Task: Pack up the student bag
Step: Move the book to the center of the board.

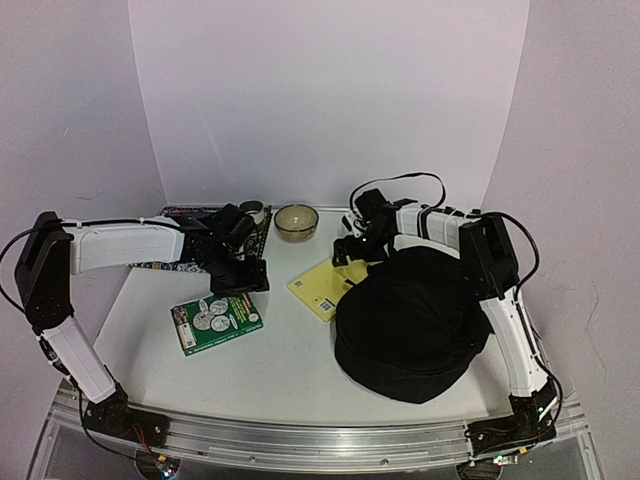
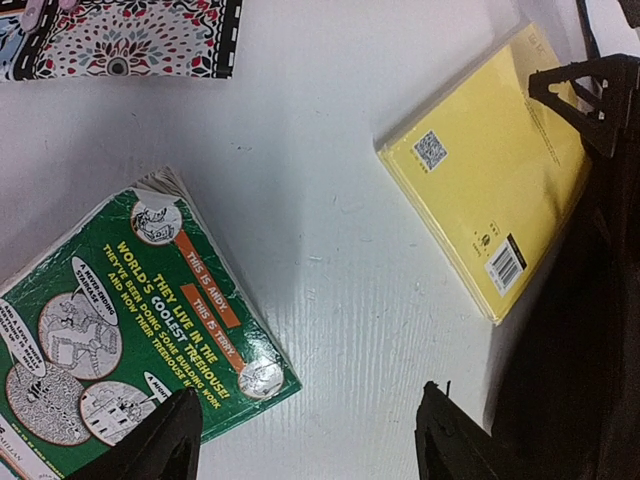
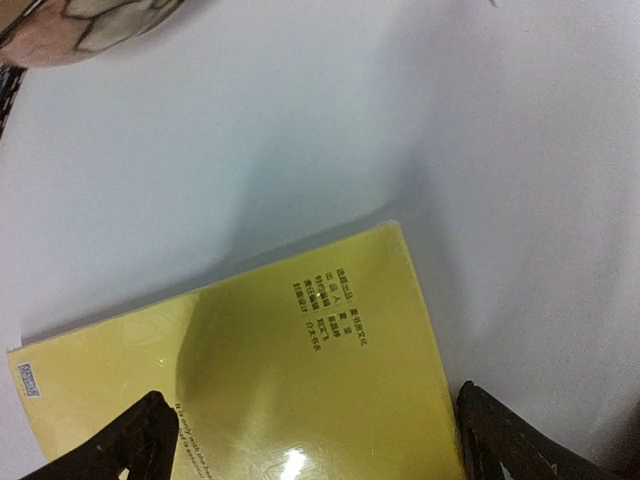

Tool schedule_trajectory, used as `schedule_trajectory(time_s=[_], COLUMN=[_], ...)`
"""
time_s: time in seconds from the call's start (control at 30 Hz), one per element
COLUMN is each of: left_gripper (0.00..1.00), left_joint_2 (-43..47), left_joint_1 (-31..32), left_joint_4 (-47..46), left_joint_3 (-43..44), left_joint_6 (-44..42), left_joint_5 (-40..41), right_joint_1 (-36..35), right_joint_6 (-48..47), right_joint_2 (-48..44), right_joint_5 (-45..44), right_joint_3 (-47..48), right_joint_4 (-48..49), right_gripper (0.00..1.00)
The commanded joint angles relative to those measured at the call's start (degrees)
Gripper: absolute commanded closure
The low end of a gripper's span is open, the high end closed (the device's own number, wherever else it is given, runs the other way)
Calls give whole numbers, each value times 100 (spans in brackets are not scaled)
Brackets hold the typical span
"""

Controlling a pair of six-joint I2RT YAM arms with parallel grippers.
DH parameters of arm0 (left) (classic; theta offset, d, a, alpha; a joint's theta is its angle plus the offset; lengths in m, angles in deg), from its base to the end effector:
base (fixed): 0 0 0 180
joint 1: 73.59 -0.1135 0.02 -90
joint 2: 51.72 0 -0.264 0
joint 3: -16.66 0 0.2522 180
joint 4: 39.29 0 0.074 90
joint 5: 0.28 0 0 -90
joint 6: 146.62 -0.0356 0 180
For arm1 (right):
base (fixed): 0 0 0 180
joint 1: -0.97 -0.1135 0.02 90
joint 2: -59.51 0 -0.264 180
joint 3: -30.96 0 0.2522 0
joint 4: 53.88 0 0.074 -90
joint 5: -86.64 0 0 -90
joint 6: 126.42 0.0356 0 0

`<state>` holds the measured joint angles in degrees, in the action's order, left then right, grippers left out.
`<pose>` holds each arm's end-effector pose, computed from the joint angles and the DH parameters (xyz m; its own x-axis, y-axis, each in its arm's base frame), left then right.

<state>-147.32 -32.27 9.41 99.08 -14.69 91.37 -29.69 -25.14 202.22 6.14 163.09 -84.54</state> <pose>0.2583 -0.2257 0.2221 -0.9270 -0.0744 -0.3676 0.0408 0.9543 -0.2961 0.4787 0.2906 0.1552 -0.6754 -0.1761 -0.7161 -0.4870 0.8357 0.2538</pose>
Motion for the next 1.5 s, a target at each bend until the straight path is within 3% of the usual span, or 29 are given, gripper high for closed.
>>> schedule_trajectory(time_s=[0.0,0.2,0.47,0.73,1.07,1.27,1.47], left_gripper=[26,26,28,30,31,31,31], left_joint_2=[297,329,394,441,154,17,-218], left_joint_1=[-39,-66,-69,-80,-106,-102,-107], left_joint_4=[-57,-65,-69,-73,-91,-101,-143], left_joint_3=[-119,-146,-252,-531,-647,-733,-858], left_joint_6=[-195,-417,-556,-584,-844,-995,-1107], left_joint_5=[45,-122,-486,-604,-1080,-1308,-1554], right_joint_1=[-462,-989,-1713,-1805,-2416,-3093,-3376], right_joint_6=[-337,-569,-504,998,2917,3583,3937], right_joint_2=[-11,-383,-768,-2056,-3539,-3691,-3245], right_joint_5=[1174,1574,1650,-270,-1137,-1557,-1541], right_joint_3=[-691,-1056,-868,-1669,-3491,-3784,-3704], right_joint_4=[-717,-718,-852,-832,-517,-432,-328], right_gripper=[3,6,6,7,13,16,16])
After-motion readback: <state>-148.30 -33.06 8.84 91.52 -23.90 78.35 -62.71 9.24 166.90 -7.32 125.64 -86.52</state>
